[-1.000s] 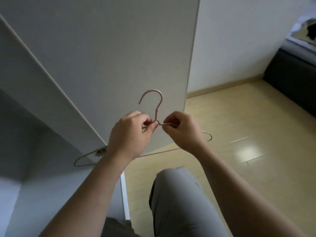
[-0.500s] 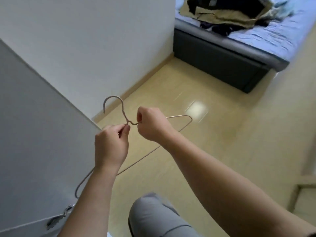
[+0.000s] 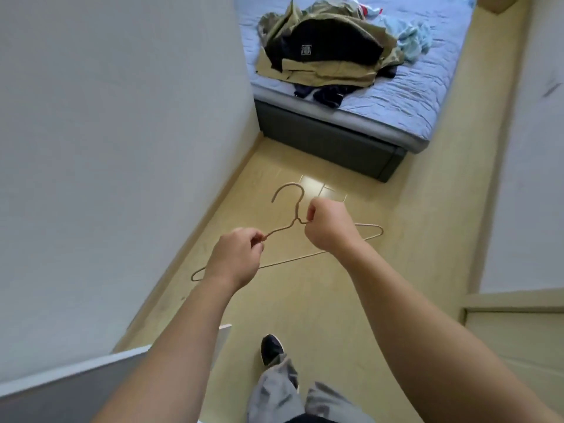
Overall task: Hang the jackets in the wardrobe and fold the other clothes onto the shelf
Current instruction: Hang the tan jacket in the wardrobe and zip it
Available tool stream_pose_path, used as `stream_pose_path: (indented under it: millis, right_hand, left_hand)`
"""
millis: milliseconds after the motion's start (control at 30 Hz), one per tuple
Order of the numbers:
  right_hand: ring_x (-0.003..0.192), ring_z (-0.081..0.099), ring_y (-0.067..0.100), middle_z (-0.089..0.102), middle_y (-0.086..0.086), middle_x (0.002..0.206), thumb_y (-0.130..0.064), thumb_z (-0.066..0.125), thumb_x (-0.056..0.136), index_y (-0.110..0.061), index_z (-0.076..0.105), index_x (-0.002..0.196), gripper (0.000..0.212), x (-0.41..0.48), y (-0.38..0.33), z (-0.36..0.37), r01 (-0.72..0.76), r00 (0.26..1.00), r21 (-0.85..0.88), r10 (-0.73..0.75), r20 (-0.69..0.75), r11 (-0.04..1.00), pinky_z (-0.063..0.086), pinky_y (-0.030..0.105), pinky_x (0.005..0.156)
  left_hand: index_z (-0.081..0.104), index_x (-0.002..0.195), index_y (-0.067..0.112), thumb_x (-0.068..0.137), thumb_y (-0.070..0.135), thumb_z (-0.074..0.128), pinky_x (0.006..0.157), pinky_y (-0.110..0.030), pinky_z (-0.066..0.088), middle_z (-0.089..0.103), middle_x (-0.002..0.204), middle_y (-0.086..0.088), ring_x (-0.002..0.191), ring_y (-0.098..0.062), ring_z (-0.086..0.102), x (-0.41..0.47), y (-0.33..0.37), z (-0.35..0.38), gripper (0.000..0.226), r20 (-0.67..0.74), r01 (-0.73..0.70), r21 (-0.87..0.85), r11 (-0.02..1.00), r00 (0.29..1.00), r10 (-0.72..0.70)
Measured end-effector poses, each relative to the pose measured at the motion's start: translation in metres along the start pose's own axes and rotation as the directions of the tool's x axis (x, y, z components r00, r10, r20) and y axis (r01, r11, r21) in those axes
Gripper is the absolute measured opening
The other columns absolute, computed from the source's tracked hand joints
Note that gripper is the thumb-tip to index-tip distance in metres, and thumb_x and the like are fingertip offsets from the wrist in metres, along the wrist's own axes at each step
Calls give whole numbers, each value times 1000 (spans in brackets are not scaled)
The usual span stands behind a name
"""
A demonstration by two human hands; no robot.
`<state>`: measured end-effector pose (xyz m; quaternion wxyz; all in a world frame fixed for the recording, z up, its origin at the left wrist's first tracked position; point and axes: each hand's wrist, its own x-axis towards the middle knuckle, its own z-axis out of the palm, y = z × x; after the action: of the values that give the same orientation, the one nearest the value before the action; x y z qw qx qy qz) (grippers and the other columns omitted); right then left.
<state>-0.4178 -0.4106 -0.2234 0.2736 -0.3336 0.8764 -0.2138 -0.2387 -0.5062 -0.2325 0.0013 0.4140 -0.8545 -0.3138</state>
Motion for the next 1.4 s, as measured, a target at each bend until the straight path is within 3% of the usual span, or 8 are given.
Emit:
stream_pose_path:
  millis: [300,467,600,767,967,1167,1333,1400]
  right_hand:
    - [80,63,10,68,-10,84,-27,71,87,-23,71,92,6,106,-8,-124,21,1000,99,-20,-12,995,55,28,75]
    - [78,66,7,71,-10,79,-38,66,95,-23,77,95,18,217,27,-177,36,999,153,-31,-33,988,57,30,78]
    - [73,64,4,71,-10,73,-50,67,91,-22,77,85,30,309,45,-216,-36,999,206,35,7,978,48,23,65]
    - [74,65,17,69,-2,68,-53,57,96,-18,69,81,40,411,53,-257,-159,987,245,156,28,956,47,29,67]
    - [80,52,24,55,-3,75,-38,48,105,-16,52,89,28,550,43,-278,-169,982,238,184,-44,956,32,32,68]
    - [75,65,22,68,6,79,-41,60,96,-17,48,83,30,701,29,-275,-304,937,451,348,-14,839,41,33,63]
    - [75,69,28,69,10,71,-48,47,102,-13,48,78,43,808,36,-259,-449,868,469,495,29,761,46,34,66]
    - [79,67,33,67,13,77,-49,40,105,-10,48,81,47,844,35,-250,-453,874,436,483,46,778,49,39,74]
  left_hand:
    - [78,106,19,96,23,68,83,-31,53,70,97,0,88,-16,63,180,101,-59,15,46,-268,22,963,963,267]
    - [79,106,17,95,23,69,81,-31,53,71,96,-1,87,-15,63,311,154,-46,15,63,-372,86,924,928,368]
    - [78,105,16,95,23,69,89,-35,52,69,101,1,93,-15,63,412,201,-42,15,76,-404,110,908,915,397]
    - [74,109,15,90,14,71,91,-22,46,65,110,3,103,-11,58,517,250,-60,20,-36,-406,51,912,912,408]
    - [73,98,24,94,17,67,76,-1,37,64,93,15,87,10,56,646,256,-80,10,-76,-269,-100,958,962,262]
    - [68,96,32,95,24,64,73,-21,45,67,92,17,88,-1,61,831,219,-63,10,144,-7,-175,985,989,32]
    - [68,107,17,97,22,61,88,-36,55,69,100,0,94,-19,65,974,182,-18,12,400,345,-145,927,878,-264]
    - [64,94,10,100,12,54,70,-30,51,65,88,-4,76,-19,61,1018,168,-2,12,490,593,-249,765,759,-429]
